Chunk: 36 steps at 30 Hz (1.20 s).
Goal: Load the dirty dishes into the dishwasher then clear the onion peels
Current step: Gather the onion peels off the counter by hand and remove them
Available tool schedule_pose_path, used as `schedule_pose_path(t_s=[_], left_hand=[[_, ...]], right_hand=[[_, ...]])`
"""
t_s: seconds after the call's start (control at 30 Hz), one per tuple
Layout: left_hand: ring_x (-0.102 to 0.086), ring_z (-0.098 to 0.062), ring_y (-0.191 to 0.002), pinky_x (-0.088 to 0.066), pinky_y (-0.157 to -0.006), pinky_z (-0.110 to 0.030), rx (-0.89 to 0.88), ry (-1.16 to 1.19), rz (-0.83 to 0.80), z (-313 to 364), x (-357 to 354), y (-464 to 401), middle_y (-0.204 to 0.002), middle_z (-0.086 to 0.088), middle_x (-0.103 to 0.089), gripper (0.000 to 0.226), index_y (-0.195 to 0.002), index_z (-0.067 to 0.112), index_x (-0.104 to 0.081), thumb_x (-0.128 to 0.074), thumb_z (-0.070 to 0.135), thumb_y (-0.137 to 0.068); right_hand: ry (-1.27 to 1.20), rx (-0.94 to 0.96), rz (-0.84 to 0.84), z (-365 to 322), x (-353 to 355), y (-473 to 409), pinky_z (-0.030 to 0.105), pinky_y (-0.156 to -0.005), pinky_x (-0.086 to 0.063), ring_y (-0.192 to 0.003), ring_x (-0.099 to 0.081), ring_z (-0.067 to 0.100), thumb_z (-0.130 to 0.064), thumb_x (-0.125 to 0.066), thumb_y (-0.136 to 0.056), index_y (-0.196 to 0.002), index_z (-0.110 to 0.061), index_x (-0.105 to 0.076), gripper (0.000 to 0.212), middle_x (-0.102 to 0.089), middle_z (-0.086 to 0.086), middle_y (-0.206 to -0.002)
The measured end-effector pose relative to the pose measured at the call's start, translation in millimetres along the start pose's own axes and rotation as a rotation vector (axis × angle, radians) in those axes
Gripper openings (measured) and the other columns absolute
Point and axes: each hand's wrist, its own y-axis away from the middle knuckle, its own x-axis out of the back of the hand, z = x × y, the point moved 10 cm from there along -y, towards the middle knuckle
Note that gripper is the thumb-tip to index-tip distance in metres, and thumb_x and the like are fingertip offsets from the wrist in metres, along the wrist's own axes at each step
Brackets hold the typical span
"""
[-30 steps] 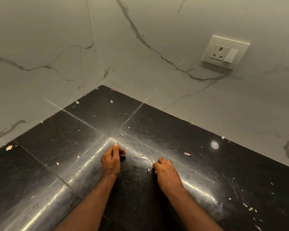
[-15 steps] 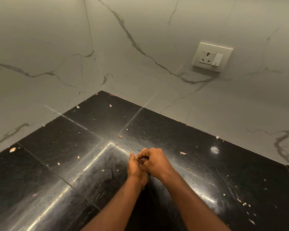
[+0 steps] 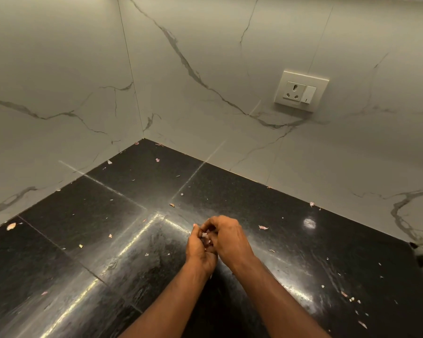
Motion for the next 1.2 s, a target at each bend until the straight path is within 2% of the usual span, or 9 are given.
schedule_pose_path(t_s=[0.1,0.27,0.4,0.5,0.7,0.93,1.07,1.13,1.2], left_hand=[[-0.058,-0.008,-0.037,-0.044,-0.035,-0.015,0.023,-0.016,-0.002,-2,3,7,-0.056,-0.006,-0.066,0.057,-0.091,0.005,-0.065,-0.033,0.048,-0.111],[-0.077,-0.028,-0.084,-0.057,-0.095,-0.044,-0.030,0.013,0.009,-1,14,-5,-0.098,-0.019,-0.078,0.071,-0.107,0.003,-0.073,-0.030,0.060,-0.107],[-0.076,-0.029,-0.083,-0.065,-0.071,-0.037,-0.074,0.086,0.038,14,29,-12,-0.093,-0.021,-0.077,0.073,-0.103,-0.001,-0.068,-0.031,0.061,-0.106],[-0.078,-0.028,-0.078,-0.066,-0.068,-0.038,-0.117,0.166,0.046,35,42,-14,-0.088,-0.020,-0.076,0.070,-0.101,-0.001,-0.067,-0.033,0.060,-0.106],[-0.076,-0.024,-0.066,-0.064,-0.056,-0.034,-0.128,0.210,0.053,55,43,-27,-0.079,-0.014,-0.075,0.067,-0.097,0.003,-0.066,-0.034,0.061,-0.106],[-0.074,-0.026,-0.083,-0.064,-0.060,-0.034,-0.128,0.196,0.041,54,48,-27,-0.095,-0.017,-0.073,0.071,-0.105,0.002,-0.069,-0.035,0.065,-0.104],[-0.078,-0.026,-0.073,-0.065,-0.062,-0.035,-0.126,0.164,0.028,57,48,-29,-0.087,-0.018,-0.076,0.079,-0.107,0.000,-0.067,-0.028,0.068,-0.104],[-0.078,-0.026,-0.072,-0.065,-0.062,-0.036,-0.125,0.142,0.016,58,48,-30,-0.086,-0.018,-0.077,0.082,-0.107,-0.001,-0.067,-0.025,0.069,-0.103],[-0.078,-0.026,-0.073,-0.065,-0.063,-0.034,-0.143,0.117,-0.003,58,47,-31,-0.087,-0.018,-0.077,0.082,-0.107,-0.001,-0.066,-0.023,0.069,-0.103]], right_hand=[[0.013,0.009,0.047,-1,1,1,0.033,-0.075,-0.061,-0.078,-0.069,0.006,-0.022,-0.081,-0.083,-0.092,-0.028,-0.079,0.011,-0.073,-0.010,-0.088],[-0.141,0.023,-0.188,0,-14,9,0.008,-0.080,-0.052,-0.088,-0.068,-0.007,0.000,-0.076,-0.083,-0.117,-0.025,-0.079,0.042,-0.077,-0.012,-0.108],[-0.498,-0.131,-0.026,37,-1,9,0.016,-0.082,-0.054,-0.087,-0.071,-0.008,0.006,-0.072,-0.087,-0.102,-0.027,-0.082,0.038,-0.078,-0.017,-0.093],[-0.314,-0.295,0.059,83,17,11,0.029,-0.084,-0.060,-0.081,-0.071,-0.002,-0.011,-0.085,-0.083,-0.084,-0.034,-0.077,0.025,-0.077,-0.013,-0.084],[0.277,-0.531,-0.494,132,-29,44,0.028,-0.078,-0.049,-0.104,-0.067,0.021,-0.048,-0.098,-0.060,-0.114,-0.017,-0.067,0.069,-0.070,0.002,-0.113],[-0.050,-0.304,-0.191,90,-44,18,0.021,-0.079,-0.056,-0.086,-0.065,0.002,-0.017,-0.079,-0.088,-0.096,-0.028,-0.072,0.015,-0.068,-0.011,-0.098],[-0.083,-0.180,0.065,77,-28,6,0.003,-0.092,-0.040,-0.111,-0.064,0.006,-0.003,-0.061,-0.096,-0.116,-0.024,-0.076,0.032,-0.070,-0.007,-0.119],[-0.010,-0.172,0.000,77,-44,7,0.018,-0.120,-0.023,-0.150,-0.036,0.018,-0.019,-0.054,-0.104,-0.152,-0.023,-0.050,0.048,-0.039,-0.003,-0.162],[0.136,-0.173,-0.134,80,-77,13,0.031,-0.123,0.015,-0.159,0.010,0.026,-0.043,-0.042,-0.108,-0.165,-0.027,-0.006,0.069,0.014,0.000,-0.169]])
